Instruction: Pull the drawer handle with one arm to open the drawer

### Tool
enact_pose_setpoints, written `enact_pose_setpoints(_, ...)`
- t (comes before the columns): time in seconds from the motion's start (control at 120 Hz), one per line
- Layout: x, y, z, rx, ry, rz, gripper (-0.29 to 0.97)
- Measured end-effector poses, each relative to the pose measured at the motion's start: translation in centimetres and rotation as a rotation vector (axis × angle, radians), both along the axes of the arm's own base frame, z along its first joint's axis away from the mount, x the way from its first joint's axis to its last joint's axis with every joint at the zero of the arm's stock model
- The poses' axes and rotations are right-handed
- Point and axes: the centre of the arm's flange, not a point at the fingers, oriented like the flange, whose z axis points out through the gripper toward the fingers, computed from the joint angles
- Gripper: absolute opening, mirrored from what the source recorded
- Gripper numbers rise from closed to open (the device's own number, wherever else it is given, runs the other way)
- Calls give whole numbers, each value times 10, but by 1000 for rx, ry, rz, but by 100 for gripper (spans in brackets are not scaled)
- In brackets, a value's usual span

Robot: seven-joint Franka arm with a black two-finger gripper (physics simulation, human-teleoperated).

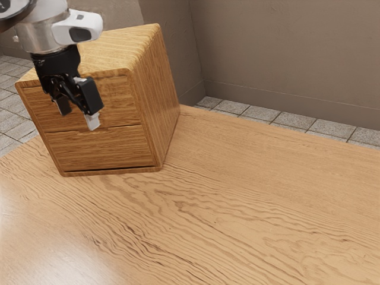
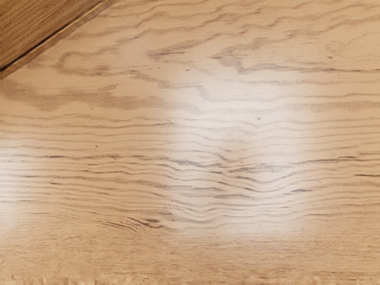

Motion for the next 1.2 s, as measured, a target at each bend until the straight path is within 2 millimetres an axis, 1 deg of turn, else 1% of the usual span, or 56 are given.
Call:
enact_pose_setpoints(0.05,-15,15,-14,5,9,7,68)
enact_pose_setpoints(0.1,-24,28,-26,0,13,5,68)
enact_pose_setpoints(0.142,-32,35,-33,-2,5,-6,68)
enact_pose_setpoints(0.217,-35,38,-40,-4,-16,-63,68)
enact_pose_setpoints(0.25,-37,36,-42,-2,-31,-94,68)
enact_pose_setpoints(0.342,-46,33,-41,-4,-87,-175,68)
enact_pose_setpoints(0.383,-47,31,-40,-3,-109,-224,68)
enact_pose_setpoints(0.425,-47,33,-41,0,-121,-264,68)
enact_pose_setpoints(0.492,-43,29,-41,54,-104,-341,68)
enact_pose_setpoints(0.567,-40,36,-41,110,-87,-405,68)
enact_pose_setpoints(0.717,-37,64,-41,161,-93,-517,68)
enact_pose_setpoints(0.808,-30,80,-46,157,-116,-591,68)
enact_pose_setpoints(0.867,-29,92,-47,146,-146,-626,68)
enact_pose_setpoints(0.933,-28,99,-46,142,-173,-675,68)
enact_pose_setpoints(1.117,-34,118,-43,160,-200,-788,68)
enact_pose_setpoints(1.2,-37,131,-43,175,-198,-822,68)
